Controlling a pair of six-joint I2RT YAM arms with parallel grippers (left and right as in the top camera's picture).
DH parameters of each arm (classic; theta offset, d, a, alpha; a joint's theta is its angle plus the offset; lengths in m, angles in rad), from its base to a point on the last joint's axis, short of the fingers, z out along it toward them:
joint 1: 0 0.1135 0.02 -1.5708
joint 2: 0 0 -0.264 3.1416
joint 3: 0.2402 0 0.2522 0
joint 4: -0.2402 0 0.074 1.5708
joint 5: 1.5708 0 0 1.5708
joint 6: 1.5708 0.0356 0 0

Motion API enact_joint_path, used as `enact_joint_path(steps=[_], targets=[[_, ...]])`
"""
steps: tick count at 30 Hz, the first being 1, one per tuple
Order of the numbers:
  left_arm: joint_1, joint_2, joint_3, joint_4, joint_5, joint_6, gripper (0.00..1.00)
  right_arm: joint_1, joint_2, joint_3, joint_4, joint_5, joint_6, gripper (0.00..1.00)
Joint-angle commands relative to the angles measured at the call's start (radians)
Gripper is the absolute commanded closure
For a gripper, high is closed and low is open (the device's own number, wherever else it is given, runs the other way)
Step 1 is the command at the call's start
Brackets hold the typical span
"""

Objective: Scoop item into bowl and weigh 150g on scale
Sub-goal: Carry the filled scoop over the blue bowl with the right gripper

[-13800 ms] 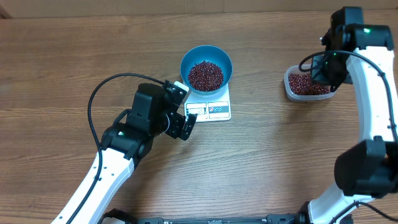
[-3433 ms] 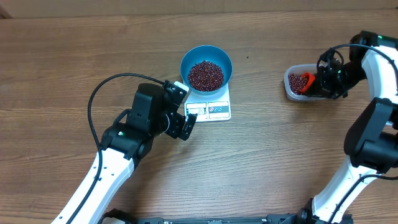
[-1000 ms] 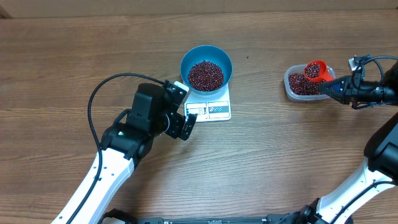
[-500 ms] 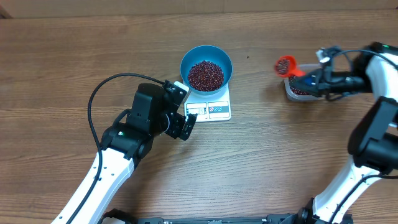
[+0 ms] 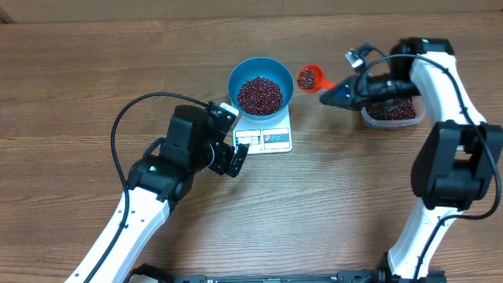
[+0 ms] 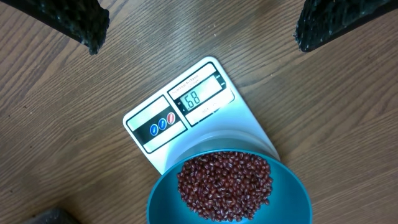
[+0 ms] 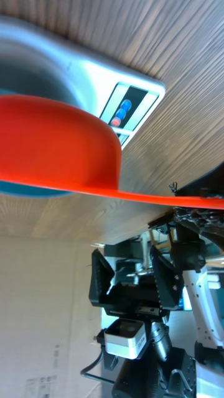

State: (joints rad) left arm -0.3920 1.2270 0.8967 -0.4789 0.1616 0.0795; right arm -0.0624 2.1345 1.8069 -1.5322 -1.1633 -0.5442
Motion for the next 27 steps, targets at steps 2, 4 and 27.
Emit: enact_joint_path(steps=[2,4,27], targets=[[0.003,0.002,0.015,0.004,0.012,0.007,0.00,0.071,0.003,0.076,0.040,0.022,0.119,0.96],[0.003,0.002,0.015,0.004,0.012,0.007,0.01,0.107,0.003,0.091,0.069,0.050,0.154,0.96],[0.003,0.002,0.015,0.004,0.012,0.007,0.00,0.444,0.003,0.336,0.158,0.947,0.598,0.96]])
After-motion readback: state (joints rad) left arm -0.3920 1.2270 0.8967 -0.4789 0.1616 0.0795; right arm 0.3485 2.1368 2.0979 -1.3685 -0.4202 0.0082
